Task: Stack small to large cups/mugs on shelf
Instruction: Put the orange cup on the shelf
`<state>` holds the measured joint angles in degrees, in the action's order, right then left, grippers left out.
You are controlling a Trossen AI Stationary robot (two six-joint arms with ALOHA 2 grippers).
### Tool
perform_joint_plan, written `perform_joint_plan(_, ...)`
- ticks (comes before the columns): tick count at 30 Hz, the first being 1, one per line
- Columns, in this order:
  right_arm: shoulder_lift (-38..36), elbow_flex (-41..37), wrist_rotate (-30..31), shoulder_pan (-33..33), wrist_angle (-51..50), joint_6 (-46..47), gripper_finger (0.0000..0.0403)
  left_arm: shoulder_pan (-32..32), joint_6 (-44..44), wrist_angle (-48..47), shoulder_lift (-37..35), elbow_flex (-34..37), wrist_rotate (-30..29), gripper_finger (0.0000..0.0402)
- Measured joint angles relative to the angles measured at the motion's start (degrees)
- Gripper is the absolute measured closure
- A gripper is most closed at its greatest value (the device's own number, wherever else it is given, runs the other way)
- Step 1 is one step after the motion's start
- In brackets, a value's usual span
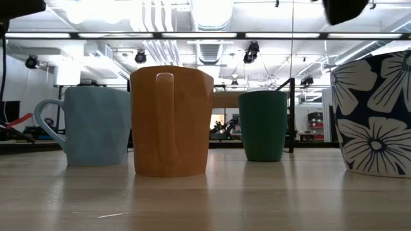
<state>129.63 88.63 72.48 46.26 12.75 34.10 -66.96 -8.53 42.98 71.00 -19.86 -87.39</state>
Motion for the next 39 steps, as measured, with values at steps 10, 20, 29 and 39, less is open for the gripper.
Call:
perform_joint_plan(10,1.7,-0.1,-2.9,-2.5,-2.2,8.6,0.0194,0.0,0.7,-0.3,-1.5,0.2,0.1,0.0401)
perform_joint_plan(20,2.9,-0.2,-3.0,-2.6,-3.1,12.1,0.0194,0.0,2.0,-0.1,-1.3,0.4,0.1,0.0402)
perform_joint_plan(29,2.9,-0.5,-3.4,-3.2,-8.4,17.4,0.0194,0.0,1.1,-0.1,-0.5,0.4,0.4,0.0402)
perform_joint_plan(39,2.9,-1.2,-5.1,-4.2,-13.0,23.0,0.0194,0.0,-1.2,0.0,1.1,0.3,0.6,0.0402)
